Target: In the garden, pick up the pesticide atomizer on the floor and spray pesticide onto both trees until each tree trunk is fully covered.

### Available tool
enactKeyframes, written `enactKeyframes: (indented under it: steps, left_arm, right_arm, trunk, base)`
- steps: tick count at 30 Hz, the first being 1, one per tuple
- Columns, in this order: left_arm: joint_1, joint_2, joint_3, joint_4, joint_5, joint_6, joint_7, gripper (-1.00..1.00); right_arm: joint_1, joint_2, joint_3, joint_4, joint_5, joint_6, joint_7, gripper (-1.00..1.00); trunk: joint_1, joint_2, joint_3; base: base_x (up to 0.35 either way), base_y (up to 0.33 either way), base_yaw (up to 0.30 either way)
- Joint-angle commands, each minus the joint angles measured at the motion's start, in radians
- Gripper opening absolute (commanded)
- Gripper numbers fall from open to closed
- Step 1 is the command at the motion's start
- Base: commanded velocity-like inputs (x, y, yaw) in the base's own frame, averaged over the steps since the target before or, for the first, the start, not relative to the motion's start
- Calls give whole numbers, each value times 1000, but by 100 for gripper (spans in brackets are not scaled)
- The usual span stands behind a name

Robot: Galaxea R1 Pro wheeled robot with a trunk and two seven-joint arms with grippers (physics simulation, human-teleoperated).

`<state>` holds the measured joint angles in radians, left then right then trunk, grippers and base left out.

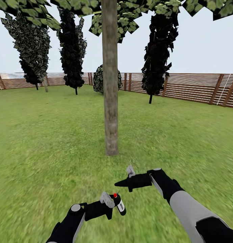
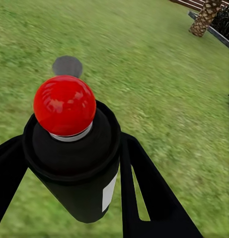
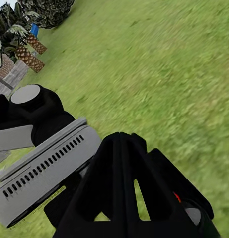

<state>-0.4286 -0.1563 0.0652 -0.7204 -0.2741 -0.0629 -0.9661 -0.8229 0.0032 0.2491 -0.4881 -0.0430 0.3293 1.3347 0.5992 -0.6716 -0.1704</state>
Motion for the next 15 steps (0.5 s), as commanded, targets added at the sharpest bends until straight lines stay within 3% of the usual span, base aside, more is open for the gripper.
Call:
enactKeyframes:
  steps: [1, 15]
  left_arm:
    - [-1, -2, 7, -1, -10, -6, -6, -100]
    - [-1, -2, 7, -1, -10, -6, -5, -100]
  right_arm:
    - [-1, 0, 3, 2, -5, 10, 2, -100]
    - [-1, 1, 4, 33, -2, 7, 1, -100]
  trunk:
    - [0, -1, -2]
    - [0, -1, -2]
  base:
    - [0, 0, 0]
    - [0, 0, 0]
